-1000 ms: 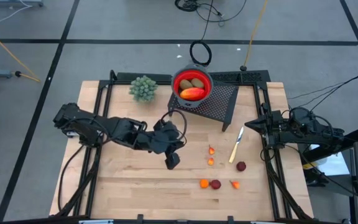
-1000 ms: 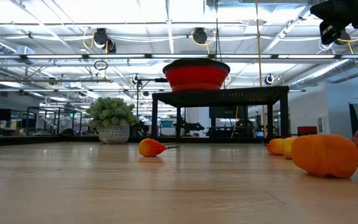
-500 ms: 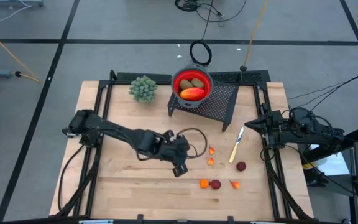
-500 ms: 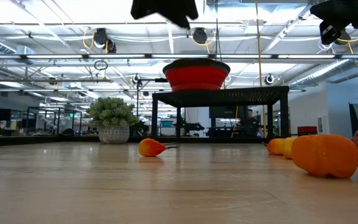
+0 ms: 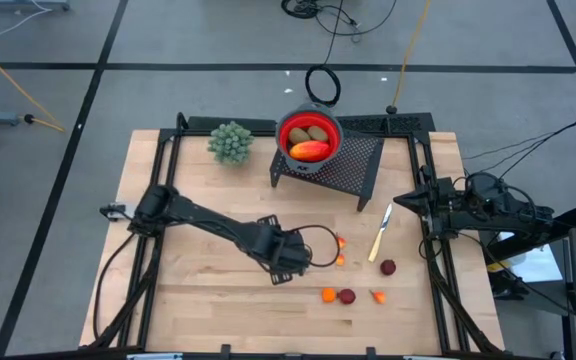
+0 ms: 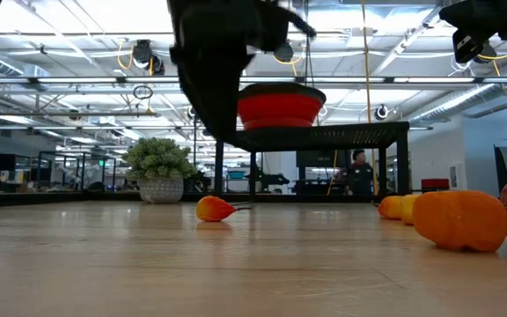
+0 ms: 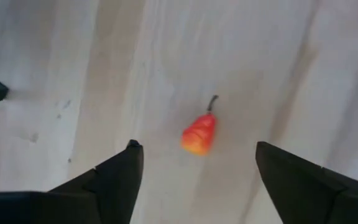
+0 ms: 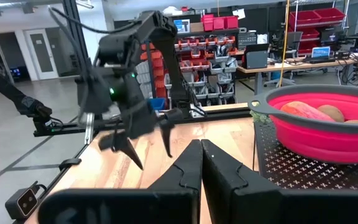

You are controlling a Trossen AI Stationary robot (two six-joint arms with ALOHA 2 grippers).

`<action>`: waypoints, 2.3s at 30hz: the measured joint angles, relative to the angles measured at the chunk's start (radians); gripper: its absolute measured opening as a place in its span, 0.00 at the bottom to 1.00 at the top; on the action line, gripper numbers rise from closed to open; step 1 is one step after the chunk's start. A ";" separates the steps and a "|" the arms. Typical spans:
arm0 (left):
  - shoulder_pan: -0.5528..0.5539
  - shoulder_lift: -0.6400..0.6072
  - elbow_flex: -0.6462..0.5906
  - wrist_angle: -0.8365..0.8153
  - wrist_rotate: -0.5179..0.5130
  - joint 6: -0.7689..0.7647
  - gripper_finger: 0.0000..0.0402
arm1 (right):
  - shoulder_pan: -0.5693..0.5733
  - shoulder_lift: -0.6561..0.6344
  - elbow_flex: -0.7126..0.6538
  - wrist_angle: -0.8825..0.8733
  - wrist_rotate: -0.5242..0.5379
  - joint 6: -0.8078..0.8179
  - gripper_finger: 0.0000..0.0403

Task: Pick & Place Fruit
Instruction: Put the pear into the red strainer bowl

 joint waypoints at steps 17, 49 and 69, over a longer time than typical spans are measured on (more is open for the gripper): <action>0.052 0.030 -0.150 0.139 0.075 0.245 0.81 | 0.000 0.000 0.000 0.000 0.000 0.000 0.00; 0.097 0.028 -0.251 0.292 0.213 0.397 0.47 | 0.000 0.000 0.000 0.000 0.000 0.000 0.00; 0.107 0.016 -0.173 0.225 0.207 0.363 0.24 | 0.000 0.000 0.000 0.000 0.000 0.000 0.00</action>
